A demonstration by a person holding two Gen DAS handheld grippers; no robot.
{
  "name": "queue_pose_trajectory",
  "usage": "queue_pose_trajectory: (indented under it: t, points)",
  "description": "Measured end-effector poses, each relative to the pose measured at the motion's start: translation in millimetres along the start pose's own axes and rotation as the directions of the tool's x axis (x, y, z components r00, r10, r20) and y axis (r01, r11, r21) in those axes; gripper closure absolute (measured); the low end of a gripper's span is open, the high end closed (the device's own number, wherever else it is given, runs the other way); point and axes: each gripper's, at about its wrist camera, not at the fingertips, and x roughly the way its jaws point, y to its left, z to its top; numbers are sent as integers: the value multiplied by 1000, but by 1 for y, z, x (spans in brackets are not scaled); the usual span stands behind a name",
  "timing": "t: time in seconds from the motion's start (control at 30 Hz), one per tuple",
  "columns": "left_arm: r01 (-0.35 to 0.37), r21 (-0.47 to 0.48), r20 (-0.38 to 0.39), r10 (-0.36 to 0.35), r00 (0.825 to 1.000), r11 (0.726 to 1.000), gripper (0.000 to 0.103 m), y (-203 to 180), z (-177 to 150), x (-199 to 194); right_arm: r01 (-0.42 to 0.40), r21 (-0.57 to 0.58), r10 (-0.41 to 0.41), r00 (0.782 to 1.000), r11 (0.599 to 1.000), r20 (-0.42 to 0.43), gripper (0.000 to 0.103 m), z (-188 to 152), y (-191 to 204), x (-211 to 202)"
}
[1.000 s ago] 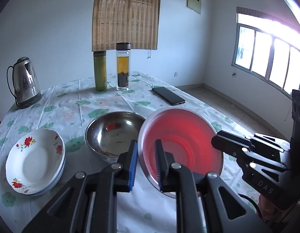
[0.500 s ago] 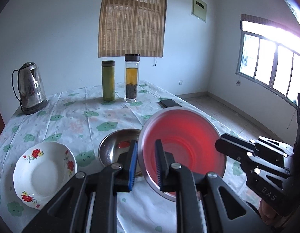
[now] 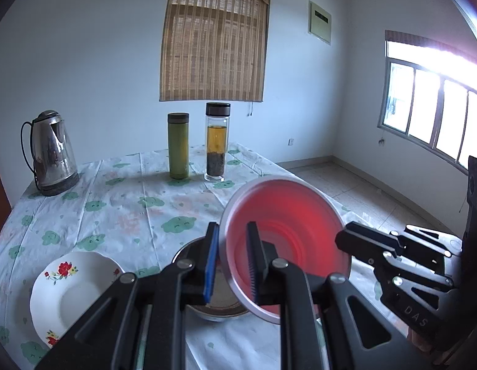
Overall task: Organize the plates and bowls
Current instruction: 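Carry the pink plastic bowl with both grippers over the stainless steel bowl, then lower the pink plastic bowl into the stainless steel bowl with both grippers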
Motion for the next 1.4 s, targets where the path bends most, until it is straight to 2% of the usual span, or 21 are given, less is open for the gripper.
queue_pose_trajectory:
  t: [0.3,0.73,1.4]
  points:
    - [-11,-27,-7,11,1000,1000,88,14,2,14,5,-13,-5,1000,1000,-26,91,7,6,20]
    - [-38,-75,-75,32,997,996,88,35,-14,44,8,-28,-10,998,1000,-66,91,7,15,44]
    - [-67,-88,-111,57,992,994,88,43,-20,52,13,-45,-19,992,999,-126,91,3,20,74]
